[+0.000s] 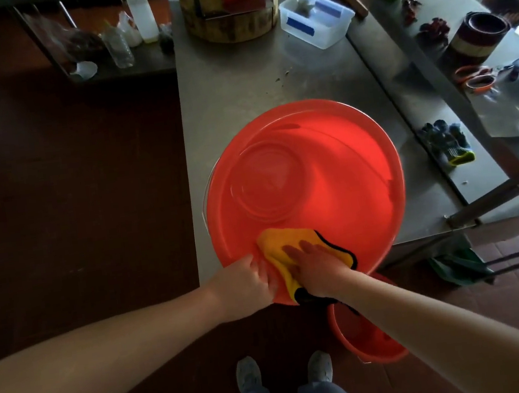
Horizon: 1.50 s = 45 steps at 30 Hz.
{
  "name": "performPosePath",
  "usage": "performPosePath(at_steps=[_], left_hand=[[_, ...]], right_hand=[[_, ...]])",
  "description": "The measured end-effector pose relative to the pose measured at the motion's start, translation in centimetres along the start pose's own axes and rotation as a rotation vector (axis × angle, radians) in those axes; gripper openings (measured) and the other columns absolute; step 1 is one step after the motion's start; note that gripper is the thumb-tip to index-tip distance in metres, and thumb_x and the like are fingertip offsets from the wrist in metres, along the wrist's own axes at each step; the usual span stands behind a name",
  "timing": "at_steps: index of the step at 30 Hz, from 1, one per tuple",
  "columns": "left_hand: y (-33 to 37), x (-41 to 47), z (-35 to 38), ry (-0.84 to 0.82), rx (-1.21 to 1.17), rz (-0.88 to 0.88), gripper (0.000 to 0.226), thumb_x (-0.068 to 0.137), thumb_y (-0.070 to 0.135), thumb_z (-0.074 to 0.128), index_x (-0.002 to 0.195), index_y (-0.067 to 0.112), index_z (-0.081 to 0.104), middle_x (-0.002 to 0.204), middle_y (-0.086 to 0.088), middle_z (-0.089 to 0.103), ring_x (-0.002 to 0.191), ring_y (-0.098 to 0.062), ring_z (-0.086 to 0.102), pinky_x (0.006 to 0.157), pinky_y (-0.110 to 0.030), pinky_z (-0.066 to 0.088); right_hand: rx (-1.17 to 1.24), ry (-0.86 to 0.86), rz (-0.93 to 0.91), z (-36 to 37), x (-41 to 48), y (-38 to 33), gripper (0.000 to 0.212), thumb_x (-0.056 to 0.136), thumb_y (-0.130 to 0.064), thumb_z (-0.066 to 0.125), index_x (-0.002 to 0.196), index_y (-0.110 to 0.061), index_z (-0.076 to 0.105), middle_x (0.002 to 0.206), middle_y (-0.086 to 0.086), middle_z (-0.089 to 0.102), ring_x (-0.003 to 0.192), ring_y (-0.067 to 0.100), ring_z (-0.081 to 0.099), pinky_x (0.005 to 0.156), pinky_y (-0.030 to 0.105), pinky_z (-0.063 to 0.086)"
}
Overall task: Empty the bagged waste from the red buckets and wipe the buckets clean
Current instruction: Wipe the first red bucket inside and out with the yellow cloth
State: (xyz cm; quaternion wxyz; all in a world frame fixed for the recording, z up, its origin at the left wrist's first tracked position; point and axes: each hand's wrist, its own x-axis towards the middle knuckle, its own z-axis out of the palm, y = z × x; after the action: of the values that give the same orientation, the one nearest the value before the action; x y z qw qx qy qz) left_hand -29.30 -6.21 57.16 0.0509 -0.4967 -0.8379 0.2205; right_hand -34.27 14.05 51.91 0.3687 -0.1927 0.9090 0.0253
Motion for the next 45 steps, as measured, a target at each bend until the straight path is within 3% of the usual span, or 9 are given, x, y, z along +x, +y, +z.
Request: performPosePath(at_steps=[6, 11, 15, 22, 26, 30, 34, 38, 45], left_hand=[[0.9, 1.0, 0.2, -0.013, -0.002, -0.008, 0.020, 0.093, 0.022, 0.059, 0.073, 0.018, 0.063, 0.066, -0.003, 0.066, 0.056, -0.019, 0.060, 0.059, -0.027, 0.044], [1.1, 0.7, 0.5, -0.011, -0.034, -0.025, 0.021, 0.094, 0.017, 0.056, 0.074, 0.018, 0.062, 0.065, -0.001, 0.064, 0.056, -0.018, 0.057, 0.057, -0.026, 0.042], [0.6, 0.6, 0.6, -0.012, -0.067, -0.041, 0.020, 0.092, 0.020, 0.059, 0.072, 0.019, 0.062, 0.063, -0.001, 0.062, 0.054, -0.017, 0.054, 0.055, -0.026, 0.041], [-0.8, 0.2, 0.9, -0.011, -0.074, -0.030, 0.019, 0.094, 0.014, 0.053, 0.079, 0.014, 0.066, 0.066, -0.004, 0.065, 0.055, -0.019, 0.057, 0.057, -0.029, 0.047], [-1.7, 0.1, 0.6, -0.032, -0.069, 0.004, 0.018, 0.095, 0.022, 0.057, 0.081, 0.014, 0.065, 0.069, -0.006, 0.067, 0.057, -0.022, 0.062, 0.060, -0.030, 0.049], [-2.3, -0.2, 0.7, -0.025, -0.065, 0.041, 0.026, 0.098, 0.033, 0.058, 0.083, 0.013, 0.064, 0.071, -0.008, 0.068, 0.059, -0.024, 0.064, 0.060, -0.032, 0.051], [-2.0, 0.3, 0.8, -0.003, -0.063, 0.038, 0.023, 0.098, 0.026, 0.057, 0.081, 0.010, 0.061, 0.069, -0.010, 0.067, 0.058, -0.025, 0.063, 0.059, -0.032, 0.051], [-1.9, 0.3, 0.9, 0.025, -0.060, 0.072, 0.024, 0.100, 0.024, 0.051, 0.082, 0.012, 0.060, 0.070, -0.009, 0.067, 0.058, -0.024, 0.063, 0.059, -0.032, 0.052], [-0.8, 0.0, 1.8, 0.056, -0.054, 0.071, 0.032, 0.102, 0.011, 0.039, 0.082, 0.012, 0.064, 0.073, -0.007, 0.070, 0.062, -0.023, 0.065, 0.064, -0.032, 0.054]], right_hand=[[-0.005, 0.102, 0.167, -0.9, 5.6, 1.8, 0.053, 0.106, -0.033, 0.034, 0.157, -0.036, 0.019, 0.162, 0.008, 0.017, 0.144, 0.043, 0.022, 0.116, 0.056, 0.023], [-0.022, 0.120, 0.167, -1.3, 10.1, 1.8, 0.048, 0.106, -0.039, 0.032, 0.153, -0.028, 0.031, 0.162, 0.008, 0.020, 0.142, 0.047, 0.024, 0.115, 0.058, 0.021], [0.065, 0.116, 0.132, -2.1, 12.0, 1.2, 0.054, 0.105, -0.044, 0.028, 0.154, -0.022, 0.027, 0.163, 0.004, 0.023, 0.148, 0.046, 0.015, 0.116, 0.061, 0.017], [0.031, 0.059, -0.009, -3.7, 8.7, 1.1, 0.047, 0.101, -0.031, 0.040, 0.145, -0.017, 0.040, 0.141, 0.016, 0.053, 0.127, 0.037, 0.054, 0.104, 0.047, 0.045], [-0.102, 0.067, -0.107, -3.3, 3.4, 0.2, 0.047, 0.106, -0.032, 0.032, 0.152, -0.020, 0.034, 0.148, 0.012, 0.045, 0.133, 0.034, 0.047, 0.108, 0.048, 0.039], [-0.143, 0.035, -0.194, -2.5, -0.5, 0.9, 0.051, 0.110, -0.035, 0.022, 0.159, -0.020, 0.024, 0.164, 0.004, 0.023, 0.146, 0.030, 0.027, 0.116, 0.051, 0.026], [-0.042, 0.019, -0.102, -1.2, -1.1, 1.7, 0.057, 0.106, -0.049, 0.020, 0.159, -0.029, 0.015, 0.164, 0.001, 0.022, 0.149, 0.033, 0.021, 0.116, 0.053, 0.028], [-0.076, 0.066, -0.062, -0.7, 1.6, 1.4, 0.058, 0.106, -0.051, 0.016, 0.160, -0.028, 0.013, 0.166, 0.000, 0.018, 0.150, 0.034, 0.020, 0.116, 0.054, 0.027], [0.004, 0.076, 0.074, -1.8, 8.7, 1.7, 0.053, 0.106, -0.050, 0.024, 0.155, -0.032, 0.023, 0.162, 0.001, 0.022, 0.147, 0.038, 0.020, 0.112, 0.055, 0.028]])
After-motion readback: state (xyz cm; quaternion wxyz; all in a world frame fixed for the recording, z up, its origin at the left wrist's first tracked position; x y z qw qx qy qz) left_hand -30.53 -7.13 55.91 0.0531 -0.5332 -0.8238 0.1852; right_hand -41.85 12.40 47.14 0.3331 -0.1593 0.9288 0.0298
